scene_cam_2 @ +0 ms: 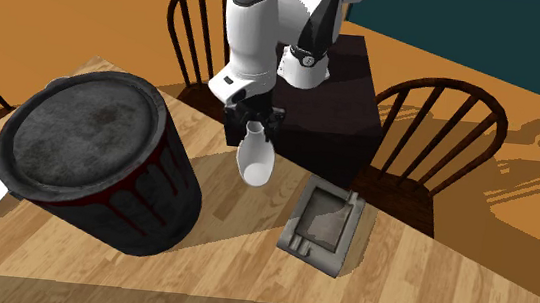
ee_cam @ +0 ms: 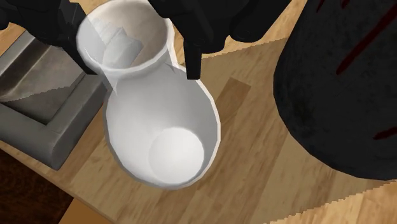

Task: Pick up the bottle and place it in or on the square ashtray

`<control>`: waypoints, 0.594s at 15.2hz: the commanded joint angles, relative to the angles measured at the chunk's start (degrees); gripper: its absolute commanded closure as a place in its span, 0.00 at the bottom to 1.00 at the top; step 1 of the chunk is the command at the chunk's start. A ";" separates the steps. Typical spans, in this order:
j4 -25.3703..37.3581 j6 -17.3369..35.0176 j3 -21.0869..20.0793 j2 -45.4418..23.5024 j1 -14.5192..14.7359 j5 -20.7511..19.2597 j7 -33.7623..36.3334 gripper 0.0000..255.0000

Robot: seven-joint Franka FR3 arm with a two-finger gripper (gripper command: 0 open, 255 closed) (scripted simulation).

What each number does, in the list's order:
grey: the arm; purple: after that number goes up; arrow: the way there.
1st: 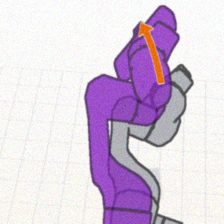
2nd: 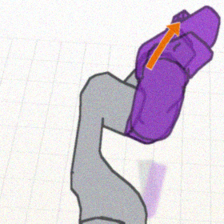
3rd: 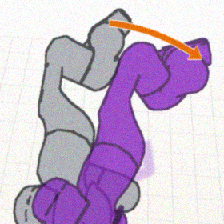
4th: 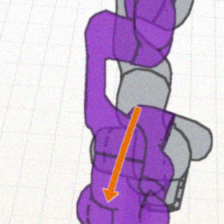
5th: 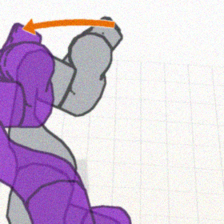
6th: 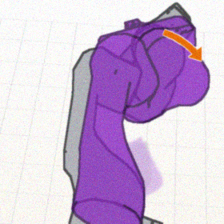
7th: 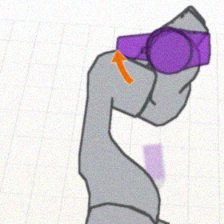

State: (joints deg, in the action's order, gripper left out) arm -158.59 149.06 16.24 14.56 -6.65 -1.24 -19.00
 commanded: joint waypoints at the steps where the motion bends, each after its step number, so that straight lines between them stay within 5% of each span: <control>1: 0.47 -2.03 -0.31 1.58 -0.32 -0.60 0.55 1.00; 9: 2.77 -10.12 -1.43 7.45 -1.26 -2.06 2.02 1.00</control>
State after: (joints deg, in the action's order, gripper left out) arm -156.32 140.15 14.82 21.31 -7.74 -3.13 -16.97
